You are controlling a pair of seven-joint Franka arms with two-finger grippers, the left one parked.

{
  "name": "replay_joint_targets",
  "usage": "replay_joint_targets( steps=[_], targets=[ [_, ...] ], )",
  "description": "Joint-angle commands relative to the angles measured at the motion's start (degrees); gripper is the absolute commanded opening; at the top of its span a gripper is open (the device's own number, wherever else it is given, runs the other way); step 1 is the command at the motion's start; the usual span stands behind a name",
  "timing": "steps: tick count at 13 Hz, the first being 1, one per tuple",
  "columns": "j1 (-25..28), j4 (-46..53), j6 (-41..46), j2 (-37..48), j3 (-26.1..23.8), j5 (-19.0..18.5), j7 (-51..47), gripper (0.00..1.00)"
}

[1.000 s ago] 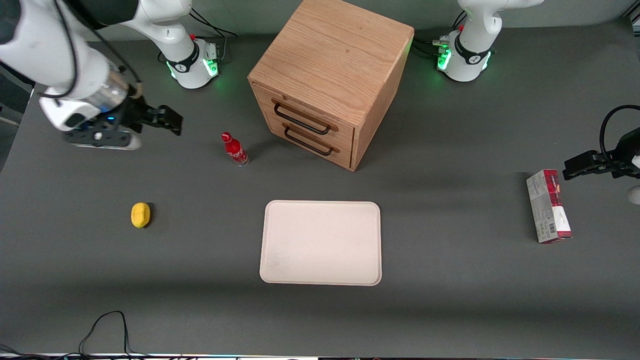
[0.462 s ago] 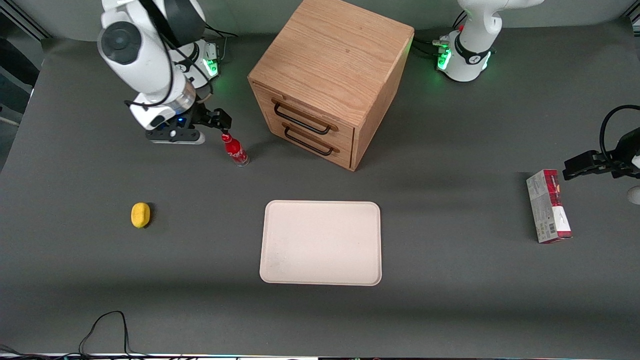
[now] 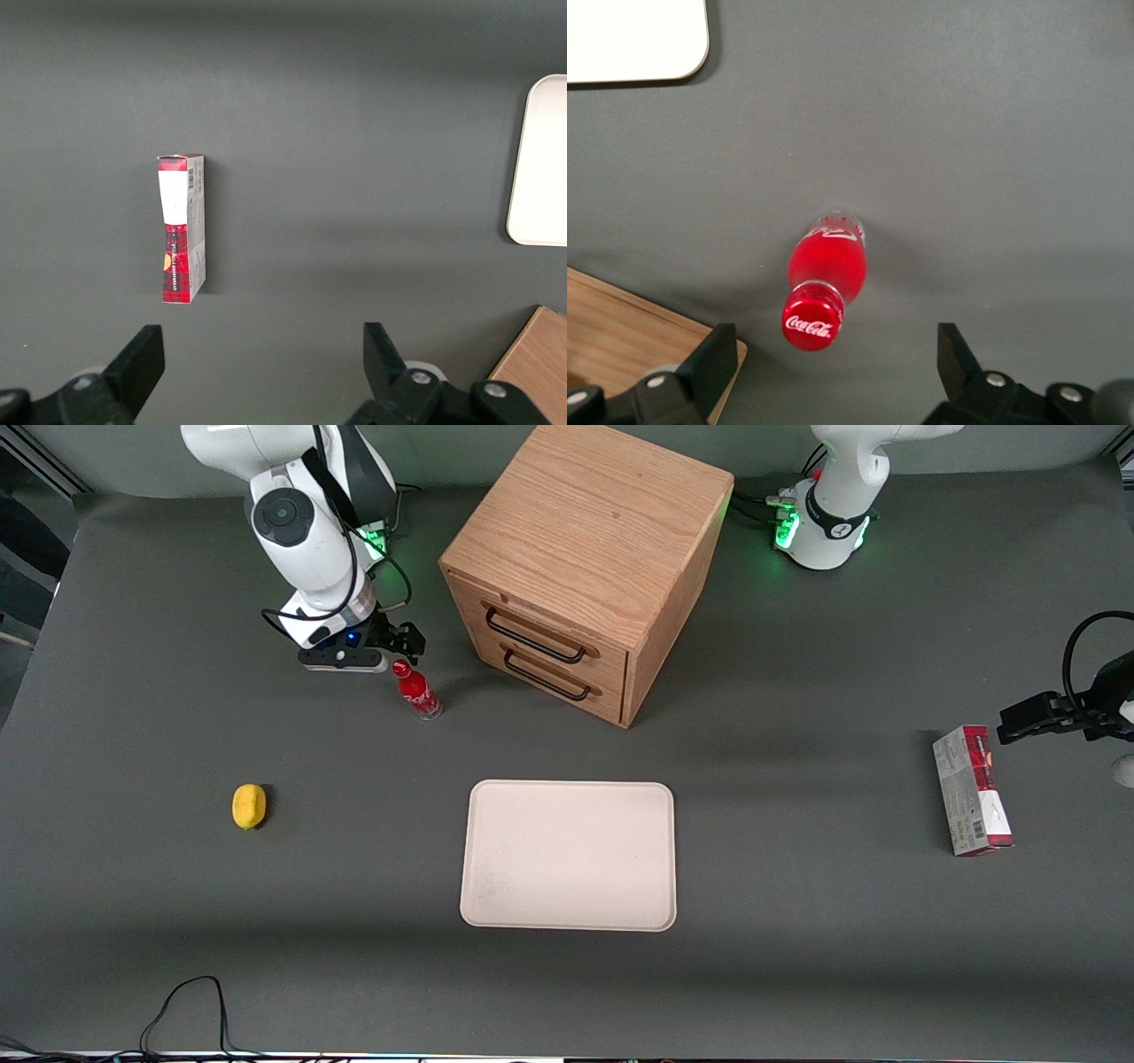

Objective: Place coke bottle on tray
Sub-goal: 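Lower the right gripper over the bottle and close it around the bottle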

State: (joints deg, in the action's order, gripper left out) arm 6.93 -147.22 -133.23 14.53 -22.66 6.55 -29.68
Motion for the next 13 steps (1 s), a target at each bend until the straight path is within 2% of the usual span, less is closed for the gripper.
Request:
replay_joint_targets(
  steps=[1,3,7,8,9,13],
  targets=[
    [-0.16,-1.22,-3.78,-1.16,-2.13,1.1,-3.28,1.0],
    [-0.16,-2.45,-7.46,-2.66,-2.13,1.1,-3.28,1.0],
    [-0.25,-2.46,-8.71,-3.54,-2.13,0.66,-2.67,0.99],
    [-0.25,-2.45,-9.49,-3.8,-2.13,0.66,-2.67,0.92],
    [-0.25,-2.54,-9.76,-4.24,-2.13,0.66,-2.67,0.78],
    [-0.86,-2.02,-9.94,-4.6,-2.04,0.31,-2.31,0.13]
  ],
)
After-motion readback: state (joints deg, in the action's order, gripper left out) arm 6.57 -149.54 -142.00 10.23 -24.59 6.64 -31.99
